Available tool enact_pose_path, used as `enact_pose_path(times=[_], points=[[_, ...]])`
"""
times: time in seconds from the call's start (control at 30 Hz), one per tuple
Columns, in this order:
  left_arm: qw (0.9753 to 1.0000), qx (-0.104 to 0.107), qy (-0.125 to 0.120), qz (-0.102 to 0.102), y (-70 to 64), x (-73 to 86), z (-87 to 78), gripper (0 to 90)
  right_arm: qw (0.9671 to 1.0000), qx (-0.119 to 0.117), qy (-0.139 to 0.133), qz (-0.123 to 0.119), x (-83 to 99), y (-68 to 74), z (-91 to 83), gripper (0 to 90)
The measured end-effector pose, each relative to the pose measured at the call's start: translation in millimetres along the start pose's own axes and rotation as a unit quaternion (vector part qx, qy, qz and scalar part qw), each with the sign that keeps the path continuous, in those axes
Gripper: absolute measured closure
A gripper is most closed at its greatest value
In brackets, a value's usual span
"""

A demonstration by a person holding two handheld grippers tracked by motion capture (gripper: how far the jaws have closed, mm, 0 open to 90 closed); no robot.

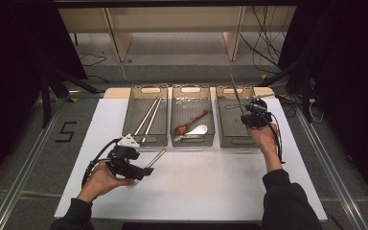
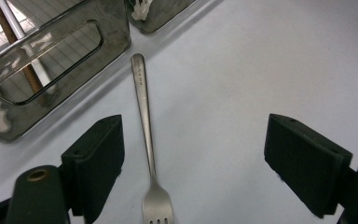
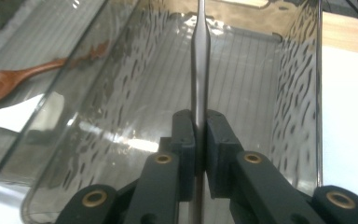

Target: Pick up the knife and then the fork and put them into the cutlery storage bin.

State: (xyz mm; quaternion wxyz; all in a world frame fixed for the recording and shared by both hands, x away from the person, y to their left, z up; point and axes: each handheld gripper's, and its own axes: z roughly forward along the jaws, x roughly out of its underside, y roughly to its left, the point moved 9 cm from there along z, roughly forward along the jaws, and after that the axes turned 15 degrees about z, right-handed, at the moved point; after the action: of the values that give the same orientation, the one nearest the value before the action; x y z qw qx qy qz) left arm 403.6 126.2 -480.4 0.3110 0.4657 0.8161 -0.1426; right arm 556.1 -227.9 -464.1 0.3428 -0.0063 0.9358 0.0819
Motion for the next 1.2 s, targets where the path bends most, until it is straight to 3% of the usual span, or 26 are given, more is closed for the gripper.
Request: enact_pose_path(times=[0.53, 0.6, 0.67, 1.0, 1.2], points=[[1.0000, 0.001, 0.008, 0.000, -0.3, 1.8, 1.8, 19.6, 0.9990, 0.016, 0.040, 0.011, 16.4, -2.9, 21.2, 83.1], [1.0000, 0.001, 0.009, -0.001, -0.1, 2.2, 1.2, 19.6, 0.9991, 0.021, 0.036, 0.006, 16.7, -3.3, 21.8, 77.3], [0.9999, 0.002, 0.011, -0.002, 0.4, 2.8, 1.3, 19.7, 0.9994, 0.003, 0.030, 0.013, 13.6, 1.5, 17.5, 69.7], [0.9998, -0.001, 0.022, -0.005, 2.2, 6.3, 4.4, 19.6, 0.9993, -0.036, -0.003, -0.013, 11.4, 14.6, -7.2, 45.3], [0.9995, -0.002, 0.030, -0.011, 5.0, 9.3, 4.8, 19.6, 0.9967, -0.068, -0.025, -0.036, 19.8, 26.5, -26.7, 39.4]])
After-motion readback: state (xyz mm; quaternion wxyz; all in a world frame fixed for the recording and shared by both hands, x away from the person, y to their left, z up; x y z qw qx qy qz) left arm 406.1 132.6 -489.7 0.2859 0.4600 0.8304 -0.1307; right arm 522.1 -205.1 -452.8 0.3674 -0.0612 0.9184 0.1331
